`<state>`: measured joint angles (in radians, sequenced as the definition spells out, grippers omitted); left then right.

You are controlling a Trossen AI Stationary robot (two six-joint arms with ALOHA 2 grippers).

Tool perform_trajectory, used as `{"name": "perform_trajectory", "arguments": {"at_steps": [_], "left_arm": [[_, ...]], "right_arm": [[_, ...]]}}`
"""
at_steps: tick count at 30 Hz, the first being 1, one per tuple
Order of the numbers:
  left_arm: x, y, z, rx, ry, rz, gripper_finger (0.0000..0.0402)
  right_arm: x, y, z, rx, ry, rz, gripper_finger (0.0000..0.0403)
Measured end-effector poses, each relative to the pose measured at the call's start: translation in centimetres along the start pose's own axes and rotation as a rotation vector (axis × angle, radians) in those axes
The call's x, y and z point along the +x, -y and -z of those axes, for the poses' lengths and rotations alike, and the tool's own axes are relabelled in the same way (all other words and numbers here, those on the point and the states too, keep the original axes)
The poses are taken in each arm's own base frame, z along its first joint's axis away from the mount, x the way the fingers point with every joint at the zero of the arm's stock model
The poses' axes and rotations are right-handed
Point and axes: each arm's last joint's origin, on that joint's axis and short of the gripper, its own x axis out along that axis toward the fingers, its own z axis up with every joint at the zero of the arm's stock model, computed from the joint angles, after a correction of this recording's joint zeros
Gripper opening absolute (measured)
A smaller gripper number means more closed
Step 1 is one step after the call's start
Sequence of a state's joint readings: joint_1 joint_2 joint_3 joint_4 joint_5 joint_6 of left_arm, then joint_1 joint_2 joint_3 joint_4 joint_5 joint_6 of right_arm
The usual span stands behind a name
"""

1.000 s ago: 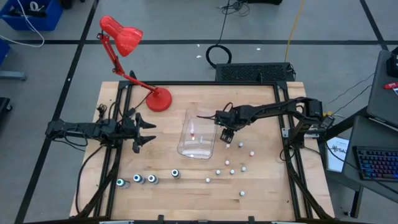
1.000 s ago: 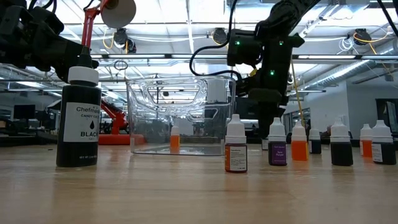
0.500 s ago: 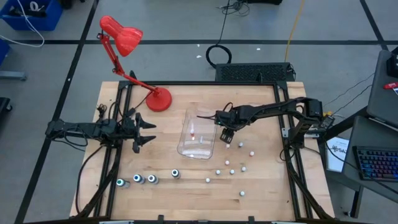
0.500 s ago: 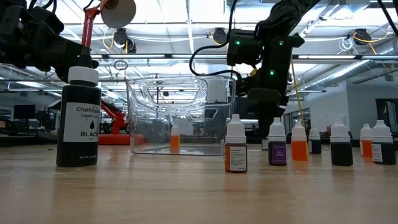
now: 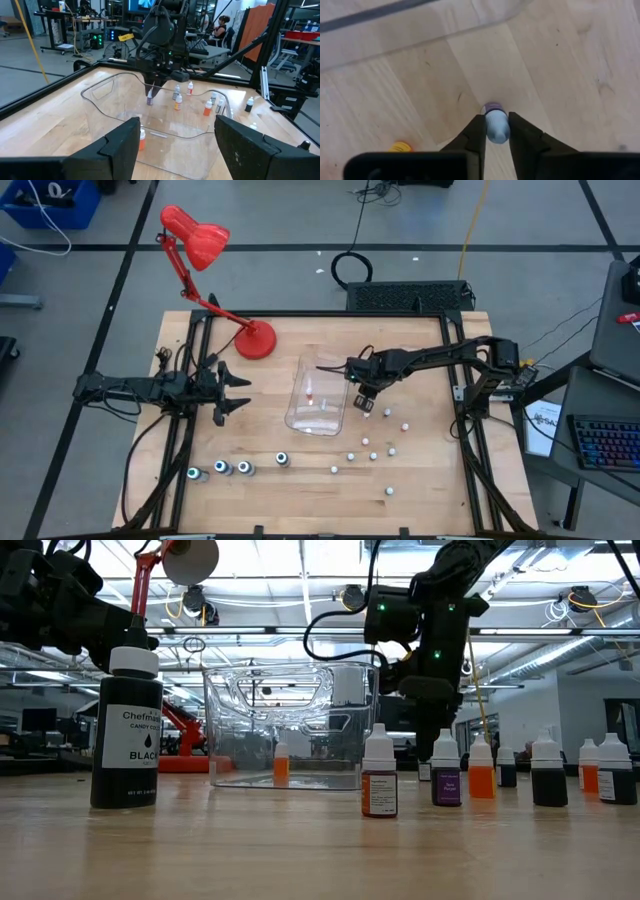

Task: Pick & Place food coloring
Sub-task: Put the small purple food coloring bottle into the transparent bin

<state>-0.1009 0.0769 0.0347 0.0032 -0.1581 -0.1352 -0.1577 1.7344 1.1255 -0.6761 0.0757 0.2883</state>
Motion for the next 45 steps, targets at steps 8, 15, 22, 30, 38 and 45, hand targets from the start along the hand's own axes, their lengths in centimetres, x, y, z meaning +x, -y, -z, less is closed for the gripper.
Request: {"name": "perform_trajectory", "arguments": {"at_steps": [8,15,22,30,38,45], "left_arm": [[0.0,0.0,0.0,0.000,0.000,0.000,0.0253],[0.0,0.0,0.0,0.000,0.000,0.000,0.0253],[0.0,0.0,0.0,0.000,0.000,0.000,0.0253],[0.0,0.0,0.0,0.000,0.000,0.000,0.0253],[0.0,0.0,0.0,0.000,0.000,0.000,0.0253],[0.0,0.0,0.0,0.000,0.000,0.000,0.0253]], "right_arm": [[-0.8,0.0,0.0,-0.026,-0.010,0.003,0.0043],[-8.1,-1.3,-2.1,-0.072,0.047,0.113,0.0043],[-17.5,-2.8,-5.5,-0.060,0.306,0.079,0.0043],[-18.6,-3.9,-8.1,-0.106,0.315,0.074,0.0043],[-14.1,-6.2,-11.9,-0.213,0.119,0.036,0.0043],[-9.2,-7.3,-13.3,-0.268,0.009,0.028,0.0043]]}}
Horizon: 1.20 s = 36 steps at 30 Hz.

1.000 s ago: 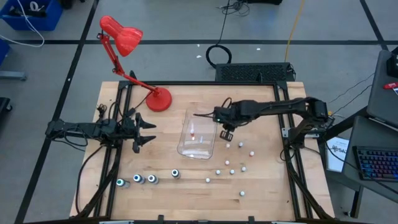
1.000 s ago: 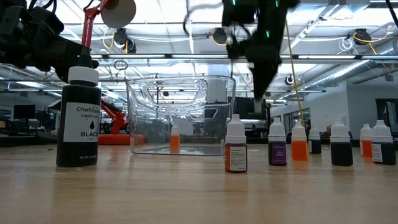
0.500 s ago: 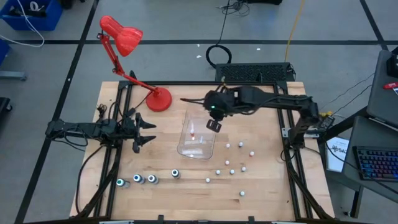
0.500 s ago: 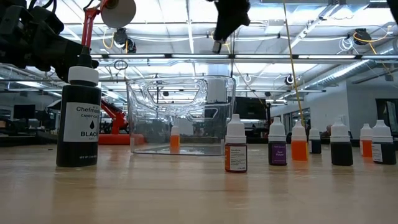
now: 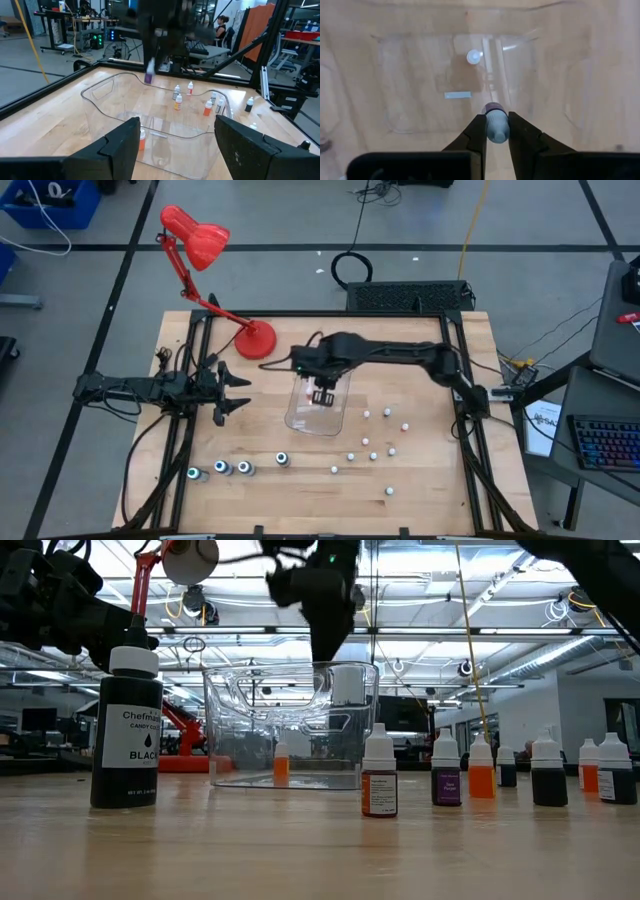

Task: Pick & Place food coloring
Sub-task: Put the small purple food coloring bottle into the transparent bin

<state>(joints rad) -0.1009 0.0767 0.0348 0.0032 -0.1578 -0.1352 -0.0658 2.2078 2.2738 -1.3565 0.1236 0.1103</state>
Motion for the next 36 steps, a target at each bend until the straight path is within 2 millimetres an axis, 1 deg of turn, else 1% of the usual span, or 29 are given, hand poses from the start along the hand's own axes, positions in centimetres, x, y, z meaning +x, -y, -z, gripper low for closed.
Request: {"name": "perform_trajectory", "arguments": {"at_steps": [6,9,12,17,23,31,33,36], "left_arm": [[0.0,0.0,0.0,0.000,0.000,0.000,0.0253],[0.0,0.0,0.0,0.000,0.000,0.000,0.0253],[0.0,0.0,0.0,0.000,0.000,0.000,0.0253],[0.0,0.0,0.0,0.000,0.000,0.000,0.0253],[0.0,0.0,0.0,0.000,0.000,0.000,0.0253],[0.0,0.0,0.0,0.000,0.000,0.000,0.0253],[0.0,0.0,0.0,0.000,0.000,0.000,0.0253],[0.0,0.0,0.0,0.000,0.000,-0.001,0.0253]], "right_arm": [[4.3,-0.6,-0.7,-0.049,-0.056,0.006,0.0043],[6.0,-0.9,-0.8,-0.066,-0.056,-0.026,0.0043],[7.5,-0.9,-0.6,-0.068,-0.055,-0.069,0.0043],[9.4,-0.9,0.0,-0.082,-0.077,-0.070,0.0043],[10.9,-1.0,0.4,-0.087,-0.070,-0.071,0.0043],[11.1,-1.0,0.4,-0.084,-0.058,-0.071,0.0043],[11.0,-1.0,0.4,-0.072,-0.056,-0.071,0.0057],[11.1,-1.0,0.4,-0.065,-0.055,-0.071,0.0095]]}}
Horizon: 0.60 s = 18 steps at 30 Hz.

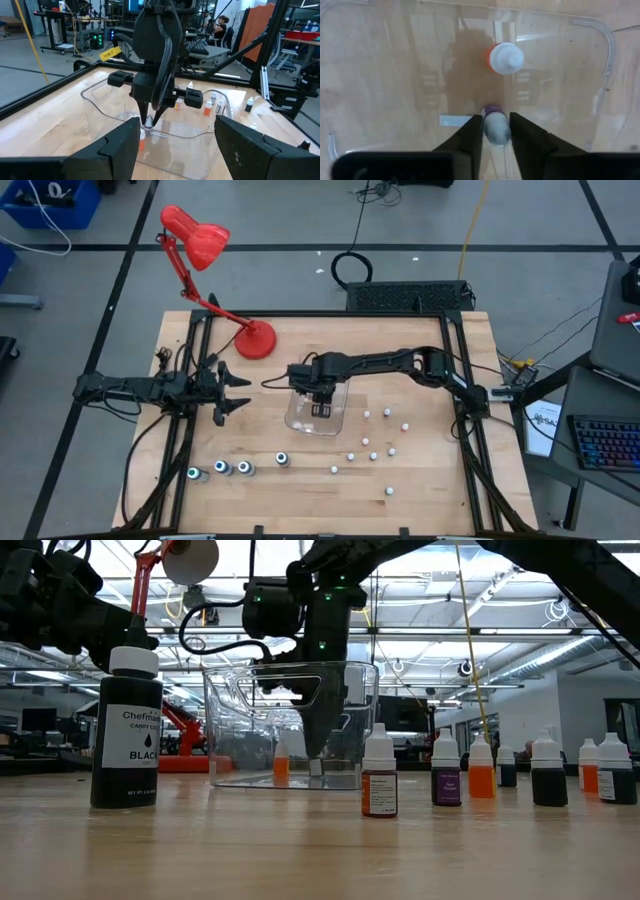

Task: Pick & Place food coloring
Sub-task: Put the small purple food coloring bottle into the transparent bin

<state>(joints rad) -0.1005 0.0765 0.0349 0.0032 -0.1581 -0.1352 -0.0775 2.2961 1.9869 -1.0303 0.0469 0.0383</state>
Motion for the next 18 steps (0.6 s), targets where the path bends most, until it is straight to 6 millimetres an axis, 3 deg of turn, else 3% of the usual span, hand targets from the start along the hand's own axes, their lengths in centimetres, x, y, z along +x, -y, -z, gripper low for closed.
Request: {"name": "perform_trajectory", "arguments": {"at_steps": [5,10,18], "left_arm": [[0.0,0.0,0.0,0.000,0.000,0.000,0.0253],[0.0,0.0,0.0,0.000,0.000,0.000,0.0253],[0.0,0.0,0.0,0.000,0.000,0.000,0.0253]], "right_arm": [[0.1,-0.2,0.1,-0.002,-0.009,0.000,0.0144],[0.1,-0.2,0.1,0.018,-0.014,0.000,0.0159],[-3.1,0.0,0.6,0.031,0.026,0.003,0.0156]]}}
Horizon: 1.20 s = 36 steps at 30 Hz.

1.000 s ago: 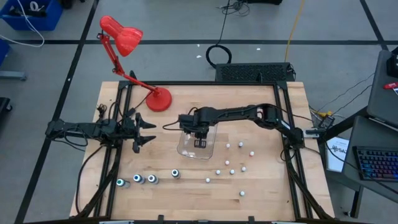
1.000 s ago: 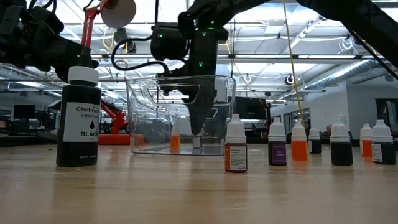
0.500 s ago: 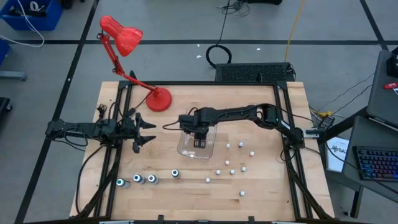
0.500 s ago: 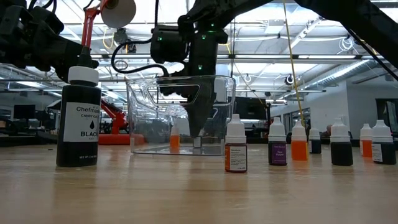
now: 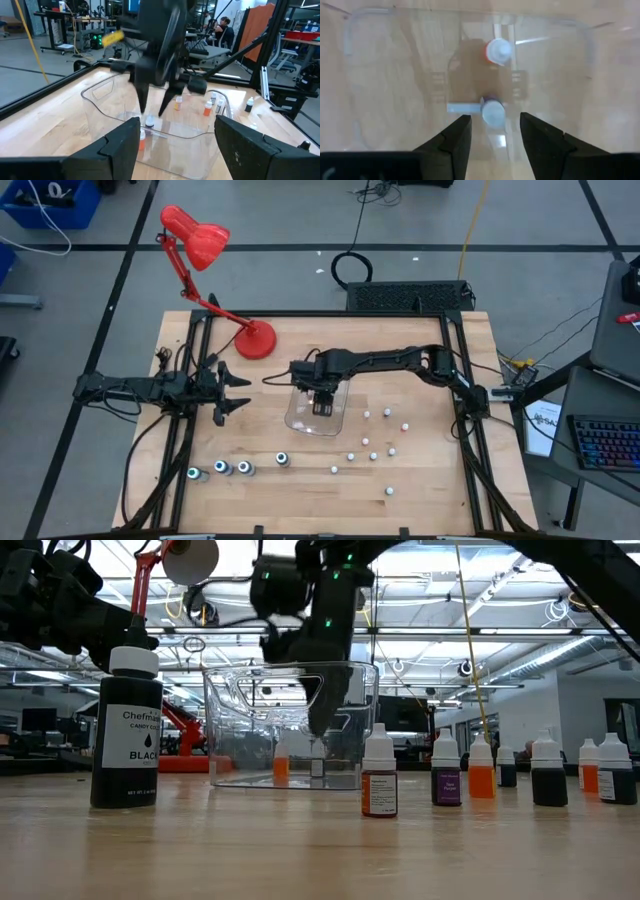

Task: Pick & Place food coloring
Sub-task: Put the small purple food coloring bottle into the transparent bin

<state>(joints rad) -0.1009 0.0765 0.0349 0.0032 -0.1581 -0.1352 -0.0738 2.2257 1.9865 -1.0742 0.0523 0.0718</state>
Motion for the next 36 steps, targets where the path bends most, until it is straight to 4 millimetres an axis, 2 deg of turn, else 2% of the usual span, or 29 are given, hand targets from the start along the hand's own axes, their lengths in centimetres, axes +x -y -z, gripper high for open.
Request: {"name": "perform_trajectory", "arguments": {"at_steps": [4,7,11,15,20,23,28,36], "left_arm": [[0.0,0.0,0.0,0.000,-0.002,0.000,0.0253],[0.0,0.0,0.0,0.000,0.000,0.000,0.0253],[0.0,0.0,0.0,0.000,-0.002,0.000,0.0253],[0.0,0.0,0.0,0.001,-0.004,0.000,0.0253],[0.0,0.0,0.0,0.000,-0.002,0.000,0.0253],[0.0,0.0,0.0,0.000,-0.002,0.000,0.0253],[0.0,0.0,0.0,0.000,-0.003,0.000,0.0253],[0.0,0.0,0.0,0.000,-0.002,0.000,0.0253]], "right_arm": [[-3.2,0.2,0.4,0.058,0.054,-0.005,0.0155],[-5.7,0.4,1.5,0.128,0.041,-0.005,0.0155],[-8.3,0.0,4.0,0.227,-0.094,0.021,0.0155],[-9.6,-0.8,6.3,0.288,-0.249,0.122,0.0155],[-9.2,-2.7,7.7,0.259,-0.239,0.138,0.0155],[-8.2,-3.3,9.6,0.241,-0.311,0.165,0.0156],[-6.7,-2.9,12.7,0.291,-0.322,0.186,0.0156],[-5.4,-2.3,16.7,0.386,-0.138,0.113,0.0156]]}}
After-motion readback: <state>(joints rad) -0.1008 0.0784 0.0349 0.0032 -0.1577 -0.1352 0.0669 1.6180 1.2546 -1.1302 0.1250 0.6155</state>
